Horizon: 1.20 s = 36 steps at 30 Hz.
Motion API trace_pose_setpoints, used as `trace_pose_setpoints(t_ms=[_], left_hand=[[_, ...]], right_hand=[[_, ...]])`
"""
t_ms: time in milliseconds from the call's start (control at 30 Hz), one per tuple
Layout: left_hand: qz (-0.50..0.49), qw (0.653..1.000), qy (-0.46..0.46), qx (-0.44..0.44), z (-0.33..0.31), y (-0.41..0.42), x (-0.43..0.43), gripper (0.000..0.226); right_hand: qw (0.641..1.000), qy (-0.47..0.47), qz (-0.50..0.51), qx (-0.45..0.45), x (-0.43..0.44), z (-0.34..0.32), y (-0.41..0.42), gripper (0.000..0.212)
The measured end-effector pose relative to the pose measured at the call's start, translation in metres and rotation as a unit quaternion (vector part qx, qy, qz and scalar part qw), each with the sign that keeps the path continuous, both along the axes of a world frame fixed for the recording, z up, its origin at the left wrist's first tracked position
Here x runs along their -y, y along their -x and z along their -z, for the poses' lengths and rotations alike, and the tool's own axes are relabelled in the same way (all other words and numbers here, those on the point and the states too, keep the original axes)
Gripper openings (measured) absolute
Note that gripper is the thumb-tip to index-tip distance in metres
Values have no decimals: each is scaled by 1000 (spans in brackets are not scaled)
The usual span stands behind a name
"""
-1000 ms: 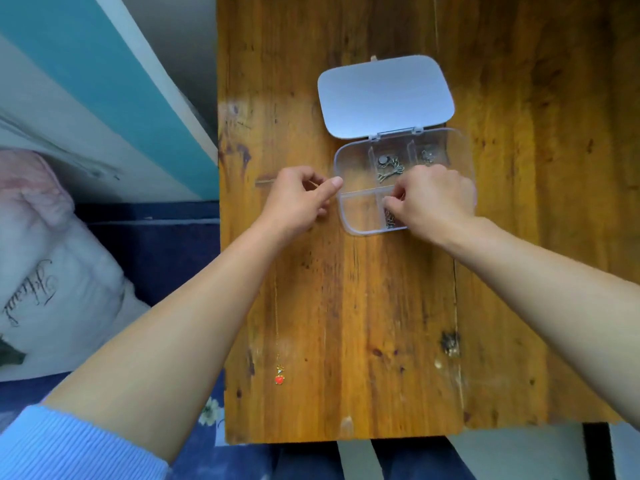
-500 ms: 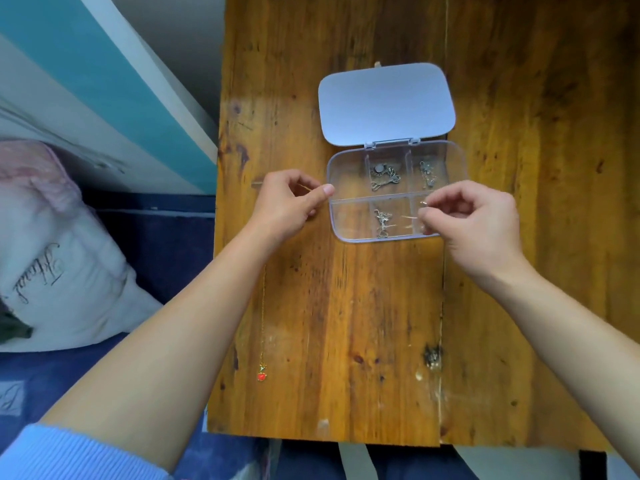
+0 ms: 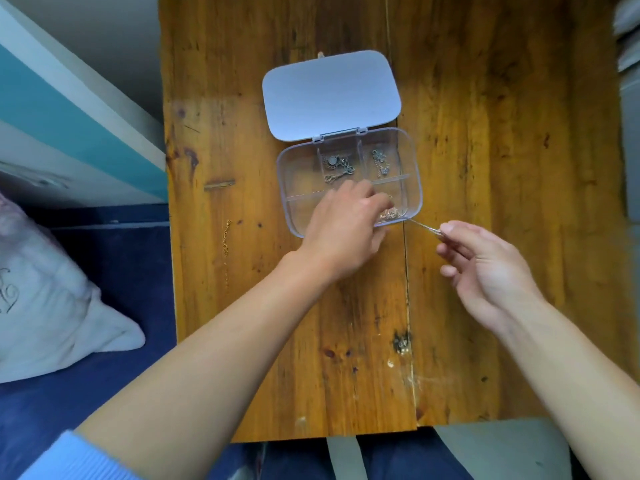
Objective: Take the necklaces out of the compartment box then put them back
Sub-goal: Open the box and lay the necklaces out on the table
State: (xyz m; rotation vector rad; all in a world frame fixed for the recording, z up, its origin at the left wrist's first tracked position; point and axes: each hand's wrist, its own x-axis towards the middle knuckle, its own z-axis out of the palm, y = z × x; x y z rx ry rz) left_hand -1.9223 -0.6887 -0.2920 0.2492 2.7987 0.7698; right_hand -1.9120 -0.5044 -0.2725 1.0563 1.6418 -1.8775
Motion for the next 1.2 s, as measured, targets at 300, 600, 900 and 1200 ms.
trace_pose_setpoints(t_ms=[300, 600, 900, 1200], left_hand=[[-24, 998, -57, 15, 5, 5, -6, 21], [-151, 906, -330, 218, -39, -2, 35, 28], [-233, 829, -423, 283, -48, -24, 122, 27], [-303, 897, -239, 217, -22, -54, 159, 10]], right_hand=[[997, 79, 20, -8, -20, -9, -1, 23], [999, 30, 15, -8, -21, -2, -11, 9], [995, -35, -96, -13, 6, 4, -43, 2], [970, -114, -194, -90, 43, 6, -117, 10]])
